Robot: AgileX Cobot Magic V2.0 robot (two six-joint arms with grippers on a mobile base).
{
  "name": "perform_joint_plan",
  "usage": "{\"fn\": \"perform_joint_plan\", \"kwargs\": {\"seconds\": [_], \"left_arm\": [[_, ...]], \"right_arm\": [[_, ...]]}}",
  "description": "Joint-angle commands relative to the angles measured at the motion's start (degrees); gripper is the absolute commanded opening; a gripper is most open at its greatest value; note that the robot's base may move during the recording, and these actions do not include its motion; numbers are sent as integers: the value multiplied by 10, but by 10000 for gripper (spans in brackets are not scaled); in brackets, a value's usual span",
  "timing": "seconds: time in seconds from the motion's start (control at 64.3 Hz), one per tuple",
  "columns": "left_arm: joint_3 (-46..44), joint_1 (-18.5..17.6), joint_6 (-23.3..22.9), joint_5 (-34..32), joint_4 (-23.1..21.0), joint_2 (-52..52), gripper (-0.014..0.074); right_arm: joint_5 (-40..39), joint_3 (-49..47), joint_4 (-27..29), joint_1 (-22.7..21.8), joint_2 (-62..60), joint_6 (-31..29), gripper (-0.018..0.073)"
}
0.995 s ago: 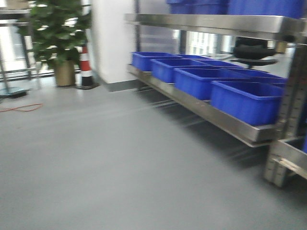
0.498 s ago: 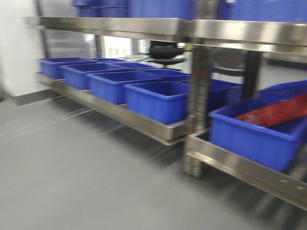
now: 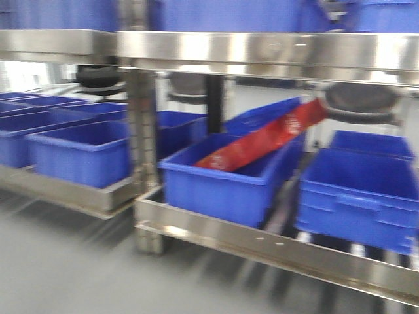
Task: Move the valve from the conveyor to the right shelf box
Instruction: 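Drive up to the shelf and bring both grippers over a blue bin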
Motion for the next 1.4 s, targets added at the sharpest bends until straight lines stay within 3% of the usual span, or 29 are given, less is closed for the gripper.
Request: {"fn": "perform_joint_plan", "kwargs": {"seconds": [0.0, 1.384], "left_arm": [[-4, 0, -3, -28, -6, -6, -111], [-4, 0, -3, -29, -4, -6, -111]], "right_arm": [[-44, -9, -5, -1, -7, -5, -152], [-45, -9, -5, -1, -7, -5, -152]]}}
